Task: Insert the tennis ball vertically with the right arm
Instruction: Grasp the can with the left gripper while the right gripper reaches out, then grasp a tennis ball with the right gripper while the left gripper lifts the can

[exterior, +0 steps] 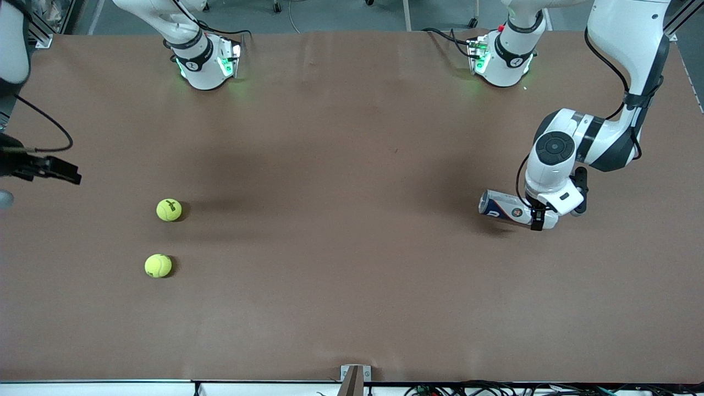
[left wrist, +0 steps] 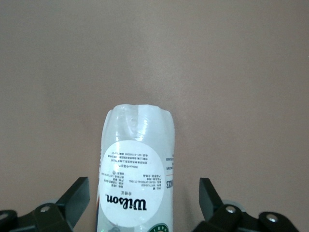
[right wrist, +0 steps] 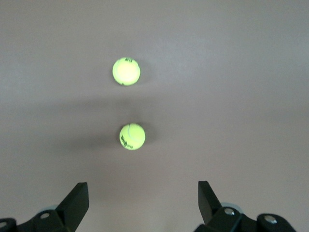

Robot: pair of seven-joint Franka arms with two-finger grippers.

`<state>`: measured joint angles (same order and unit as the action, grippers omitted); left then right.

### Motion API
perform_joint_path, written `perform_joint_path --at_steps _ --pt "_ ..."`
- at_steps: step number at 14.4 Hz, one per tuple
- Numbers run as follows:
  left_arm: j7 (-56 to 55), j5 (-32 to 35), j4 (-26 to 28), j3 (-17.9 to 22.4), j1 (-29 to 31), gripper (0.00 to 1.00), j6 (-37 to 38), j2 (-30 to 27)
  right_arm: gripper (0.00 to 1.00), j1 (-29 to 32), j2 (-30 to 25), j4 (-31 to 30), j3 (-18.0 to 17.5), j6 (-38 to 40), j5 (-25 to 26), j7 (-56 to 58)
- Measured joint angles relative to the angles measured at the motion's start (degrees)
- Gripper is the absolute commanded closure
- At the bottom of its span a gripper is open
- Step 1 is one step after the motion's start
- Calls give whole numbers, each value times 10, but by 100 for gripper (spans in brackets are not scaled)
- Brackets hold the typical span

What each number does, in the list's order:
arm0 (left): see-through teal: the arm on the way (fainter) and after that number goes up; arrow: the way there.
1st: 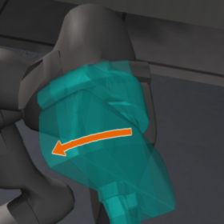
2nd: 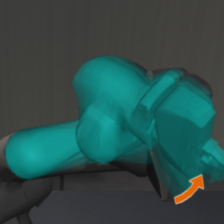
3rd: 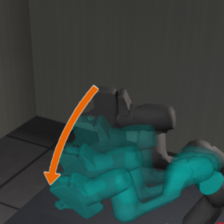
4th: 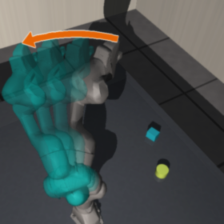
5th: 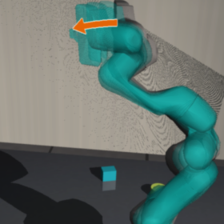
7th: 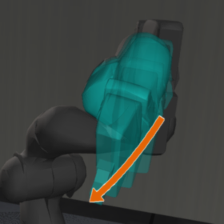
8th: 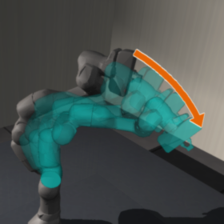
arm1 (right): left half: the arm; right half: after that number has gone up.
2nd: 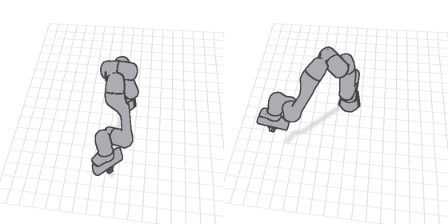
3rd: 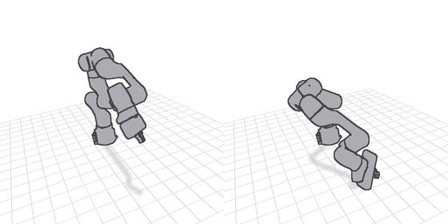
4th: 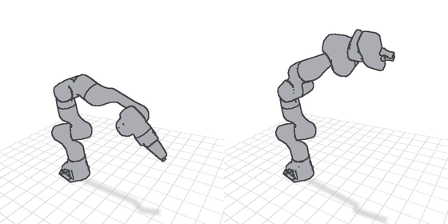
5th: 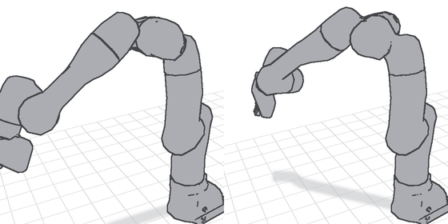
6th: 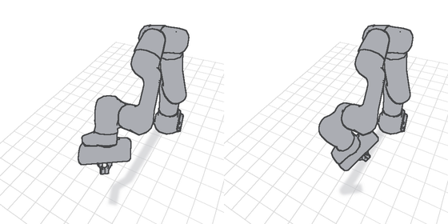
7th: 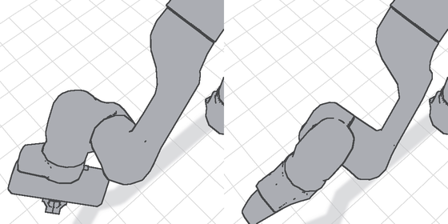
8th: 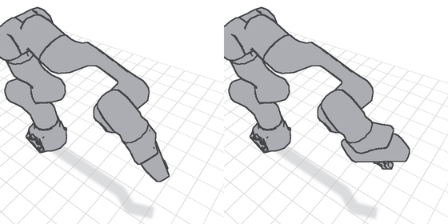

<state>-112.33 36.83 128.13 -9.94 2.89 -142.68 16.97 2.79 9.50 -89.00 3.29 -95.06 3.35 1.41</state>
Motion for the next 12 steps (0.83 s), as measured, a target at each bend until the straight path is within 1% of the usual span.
perform_joint_path --at_steps 2,5,8,12 --pt "0 1 5 0 1 0 -4 1 0 6 12 0 0 -10 -3 0" --pt "0 12 9 0 1 0 -7 3 0 13 19 -1 0 -10 -20 0" --pt "0 19 13 0 2 0 -22 13 0 13 27 -2 0 -19 -24 0" --pt "-1 46 15 0 14 0 -32 30 0 13 41 -2 0 -40 -31 -1"
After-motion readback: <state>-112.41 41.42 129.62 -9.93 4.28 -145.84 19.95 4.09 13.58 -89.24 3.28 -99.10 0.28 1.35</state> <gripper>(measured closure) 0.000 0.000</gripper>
